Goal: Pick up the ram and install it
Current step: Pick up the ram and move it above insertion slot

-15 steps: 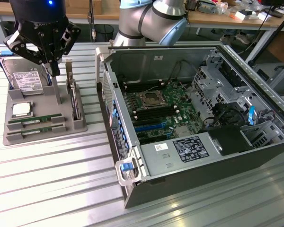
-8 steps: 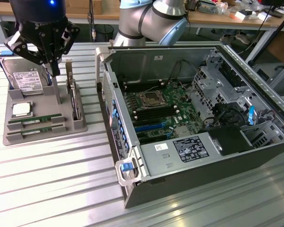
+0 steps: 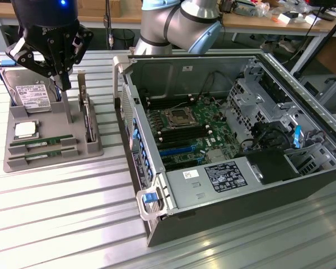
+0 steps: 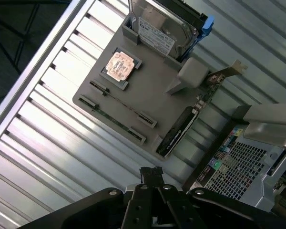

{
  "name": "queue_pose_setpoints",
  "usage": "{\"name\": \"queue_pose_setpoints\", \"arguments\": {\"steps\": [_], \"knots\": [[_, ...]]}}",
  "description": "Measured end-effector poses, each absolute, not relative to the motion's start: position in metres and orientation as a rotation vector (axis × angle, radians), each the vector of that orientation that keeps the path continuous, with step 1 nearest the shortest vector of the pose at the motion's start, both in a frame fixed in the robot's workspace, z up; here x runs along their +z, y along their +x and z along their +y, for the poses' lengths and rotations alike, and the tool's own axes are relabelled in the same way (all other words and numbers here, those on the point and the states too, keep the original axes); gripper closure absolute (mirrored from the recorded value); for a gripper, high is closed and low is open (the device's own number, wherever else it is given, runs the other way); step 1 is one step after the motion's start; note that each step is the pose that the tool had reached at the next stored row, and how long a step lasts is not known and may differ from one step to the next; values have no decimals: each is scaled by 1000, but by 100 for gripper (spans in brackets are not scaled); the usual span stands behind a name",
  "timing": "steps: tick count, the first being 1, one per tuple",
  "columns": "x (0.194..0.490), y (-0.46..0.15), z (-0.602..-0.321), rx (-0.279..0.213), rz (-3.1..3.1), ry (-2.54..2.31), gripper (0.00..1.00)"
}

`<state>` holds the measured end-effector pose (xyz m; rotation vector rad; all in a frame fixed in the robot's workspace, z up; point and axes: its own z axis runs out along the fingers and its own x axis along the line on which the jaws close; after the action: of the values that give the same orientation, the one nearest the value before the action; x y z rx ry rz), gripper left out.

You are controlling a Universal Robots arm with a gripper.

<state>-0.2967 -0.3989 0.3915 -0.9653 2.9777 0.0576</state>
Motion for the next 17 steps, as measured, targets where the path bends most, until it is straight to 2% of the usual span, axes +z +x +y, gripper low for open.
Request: {"name": "queue_pose_setpoints", "arguments": {"steps": [17], "knots": [[392,-297,-399,57,2934,-1095,89]]}}
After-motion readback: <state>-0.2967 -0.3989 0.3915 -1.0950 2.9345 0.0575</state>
